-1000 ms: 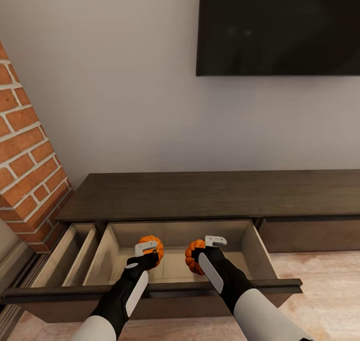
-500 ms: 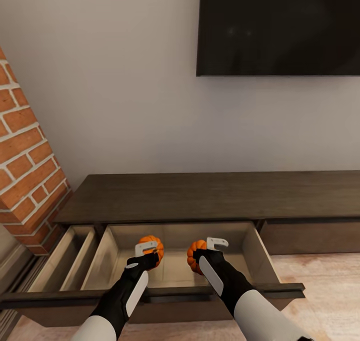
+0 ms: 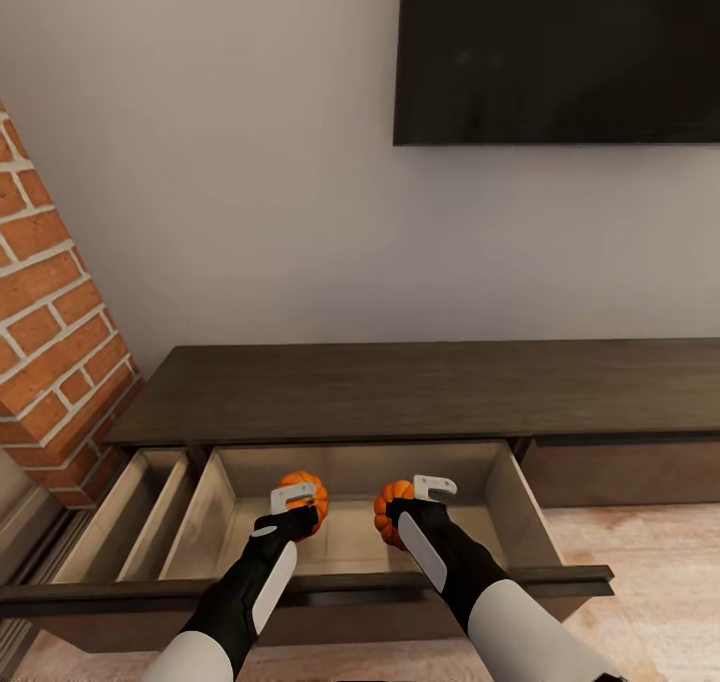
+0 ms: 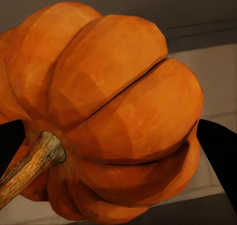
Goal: Place each of the two pumpkins and all three candles from the living room inside a cabinet in the living room (use any cabinet), then make sure every cabinet is closed, and position the cauldron so it is next to a table in the living room.
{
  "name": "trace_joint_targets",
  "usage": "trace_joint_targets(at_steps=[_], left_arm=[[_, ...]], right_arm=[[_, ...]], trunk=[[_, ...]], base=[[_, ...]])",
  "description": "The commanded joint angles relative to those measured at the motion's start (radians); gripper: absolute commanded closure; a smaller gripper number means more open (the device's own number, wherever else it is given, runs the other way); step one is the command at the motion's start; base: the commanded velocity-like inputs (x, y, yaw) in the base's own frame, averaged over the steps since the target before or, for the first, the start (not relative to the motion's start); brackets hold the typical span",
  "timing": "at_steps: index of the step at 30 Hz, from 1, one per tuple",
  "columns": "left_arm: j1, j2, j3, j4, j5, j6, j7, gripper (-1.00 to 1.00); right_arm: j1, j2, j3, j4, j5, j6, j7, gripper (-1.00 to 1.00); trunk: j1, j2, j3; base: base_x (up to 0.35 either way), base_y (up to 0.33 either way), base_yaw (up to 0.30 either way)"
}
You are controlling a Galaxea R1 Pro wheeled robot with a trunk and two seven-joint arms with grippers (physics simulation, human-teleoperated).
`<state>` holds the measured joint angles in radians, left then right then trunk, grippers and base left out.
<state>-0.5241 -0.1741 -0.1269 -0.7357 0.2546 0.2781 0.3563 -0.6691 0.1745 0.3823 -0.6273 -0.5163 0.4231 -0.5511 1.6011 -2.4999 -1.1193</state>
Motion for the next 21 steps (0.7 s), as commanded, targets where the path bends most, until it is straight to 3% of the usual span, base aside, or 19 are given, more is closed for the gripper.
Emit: trace_joint_targets(at_steps=[1, 7, 16, 17, 21], left_arm=[[-0.001, 0.001, -0.005, -0.002, 0.007, 0.007, 0.012, 1.0], [-0.001, 0.0, -0.004, -0.009, 0.009, 0.086, 0.012, 1.0], [-0.001, 0.0, -0.003, -0.013, 0.009, 0.088, 0.013, 1.0], [-0.001, 0.0, -0.003, -0.014, 0.009, 0.088, 0.013, 1.0], [-0.001, 0.0, -0.003, -0.014, 0.009, 0.086, 0.012, 1.0]], right_arm=[[-0.001, 0.0, 0.003, -0.001, -0.004, 0.003, -0.007, 1.0], [-0.001, 0.0, 0.002, 0.0, -0.004, 0.002, -0.007, 1.0], [0.0, 0.0, 0.002, 0.0, -0.004, 0.002, -0.007, 1.0], [0.0, 0.0, 0.002, 0.0, -0.004, 0.002, -0.007, -1.0], [0.0, 0.0, 0.002, 0.001, -0.004, 0.002, -0.007, -1.0]], trunk=[[0.0, -0.001, -0.005], [0.003, -0.002, -0.028], [0.003, -0.002, -0.032], [0.003, -0.002, -0.032], [0.003, -0.002, -0.032]], base=[[0.0, 0.0, 0.0], [0.0, 0.0, 0.0], [0.0, 0.0, 0.0], [0.0, 0.0, 0.0], [0.0, 0.0, 0.0]])
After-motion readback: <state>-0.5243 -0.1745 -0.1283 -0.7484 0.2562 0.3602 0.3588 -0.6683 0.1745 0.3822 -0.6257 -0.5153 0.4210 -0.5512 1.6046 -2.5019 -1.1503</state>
